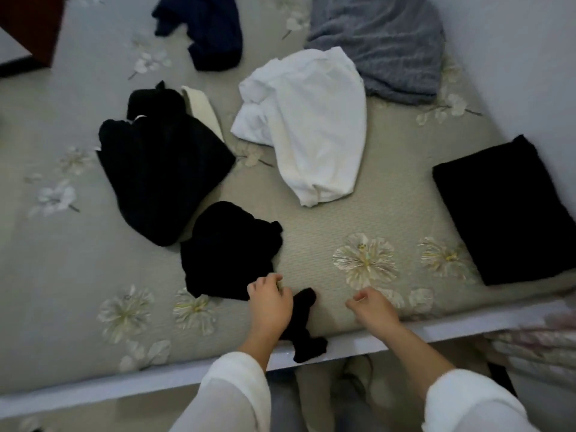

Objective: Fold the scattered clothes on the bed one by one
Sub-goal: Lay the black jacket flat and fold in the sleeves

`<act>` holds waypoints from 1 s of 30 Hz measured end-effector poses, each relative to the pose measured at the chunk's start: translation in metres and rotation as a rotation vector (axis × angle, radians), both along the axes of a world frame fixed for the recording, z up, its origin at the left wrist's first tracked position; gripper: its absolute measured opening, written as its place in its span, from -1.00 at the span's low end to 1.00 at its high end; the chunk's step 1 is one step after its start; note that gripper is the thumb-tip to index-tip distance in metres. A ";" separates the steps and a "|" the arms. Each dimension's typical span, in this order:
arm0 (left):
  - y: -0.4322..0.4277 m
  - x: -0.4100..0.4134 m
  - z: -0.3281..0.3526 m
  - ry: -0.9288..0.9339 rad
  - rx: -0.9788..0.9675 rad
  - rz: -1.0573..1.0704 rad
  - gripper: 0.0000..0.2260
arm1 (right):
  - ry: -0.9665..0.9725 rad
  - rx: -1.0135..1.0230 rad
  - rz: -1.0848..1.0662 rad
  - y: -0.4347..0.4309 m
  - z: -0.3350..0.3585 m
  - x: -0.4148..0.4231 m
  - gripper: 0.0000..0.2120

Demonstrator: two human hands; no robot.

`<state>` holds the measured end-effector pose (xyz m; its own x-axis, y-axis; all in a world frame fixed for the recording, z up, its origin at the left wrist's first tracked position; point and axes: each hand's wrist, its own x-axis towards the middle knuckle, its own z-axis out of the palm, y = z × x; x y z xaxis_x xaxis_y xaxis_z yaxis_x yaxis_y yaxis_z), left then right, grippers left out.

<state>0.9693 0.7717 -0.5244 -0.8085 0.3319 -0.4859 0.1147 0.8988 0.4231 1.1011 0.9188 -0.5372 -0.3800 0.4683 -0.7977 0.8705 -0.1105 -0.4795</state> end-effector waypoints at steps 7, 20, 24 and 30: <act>-0.064 -0.064 -0.015 0.133 -0.044 0.087 -0.46 | -0.015 0.023 0.013 -0.046 -0.016 -0.074 -0.87; -0.122 -0.206 -0.034 0.099 -0.066 -0.508 -0.70 | -0.099 0.624 0.813 -0.100 -0.015 -0.235 -0.39; -0.136 -0.202 -0.029 -0.176 0.196 -0.333 -0.95 | -0.181 0.600 0.918 -0.114 -0.019 -0.212 -0.65; -0.134 -0.224 0.033 -0.315 0.485 0.112 -0.92 | 0.128 0.337 0.158 -0.095 0.049 -0.206 -0.89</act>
<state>0.7457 0.6382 -0.4917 -0.6928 0.4970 -0.5225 -0.1679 0.5935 0.7871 0.8956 0.8242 -0.4881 -0.5551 0.6232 -0.5509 0.7950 0.2025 -0.5719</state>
